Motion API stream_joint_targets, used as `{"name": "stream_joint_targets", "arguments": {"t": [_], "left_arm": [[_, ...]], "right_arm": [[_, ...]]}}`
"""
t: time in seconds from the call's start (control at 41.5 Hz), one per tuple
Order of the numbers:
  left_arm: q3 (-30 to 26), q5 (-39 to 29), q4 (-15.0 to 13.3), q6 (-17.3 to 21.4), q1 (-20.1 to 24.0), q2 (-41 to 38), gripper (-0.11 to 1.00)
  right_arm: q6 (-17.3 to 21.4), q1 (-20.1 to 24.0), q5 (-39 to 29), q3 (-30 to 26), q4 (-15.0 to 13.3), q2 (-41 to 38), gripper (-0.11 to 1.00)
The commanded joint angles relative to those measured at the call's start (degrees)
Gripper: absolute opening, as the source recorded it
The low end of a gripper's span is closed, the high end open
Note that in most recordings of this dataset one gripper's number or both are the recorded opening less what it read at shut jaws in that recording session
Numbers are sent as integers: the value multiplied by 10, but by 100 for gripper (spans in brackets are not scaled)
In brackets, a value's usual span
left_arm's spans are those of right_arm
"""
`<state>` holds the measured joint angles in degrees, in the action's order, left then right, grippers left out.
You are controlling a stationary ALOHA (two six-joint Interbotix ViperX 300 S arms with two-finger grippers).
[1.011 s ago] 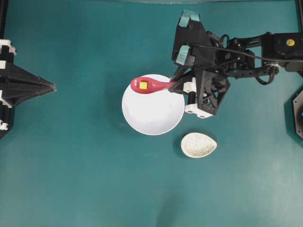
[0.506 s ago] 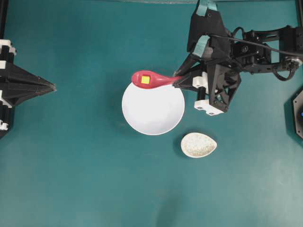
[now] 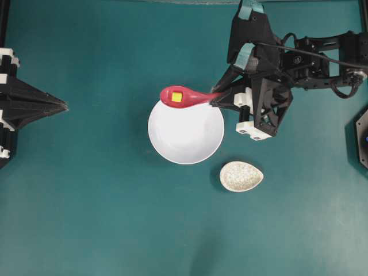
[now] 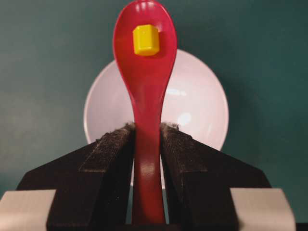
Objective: Scoop the yellow hexagonal prism block from the bowl with a spoon using the right arm.
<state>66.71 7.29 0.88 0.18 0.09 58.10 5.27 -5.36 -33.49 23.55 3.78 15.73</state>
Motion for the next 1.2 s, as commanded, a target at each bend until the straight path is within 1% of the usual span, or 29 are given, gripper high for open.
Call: {"name": "stream_joint_targets", "arguments": {"t": [0.0, 1.18], "left_arm": [[-17, 4, 1, 1, 1, -4, 0], [-17, -8, 1, 4, 0, -4, 0]], "right_arm": [[1, 0, 6, -4, 0, 14, 25], [1, 0, 5, -4, 0, 14, 25]]}}
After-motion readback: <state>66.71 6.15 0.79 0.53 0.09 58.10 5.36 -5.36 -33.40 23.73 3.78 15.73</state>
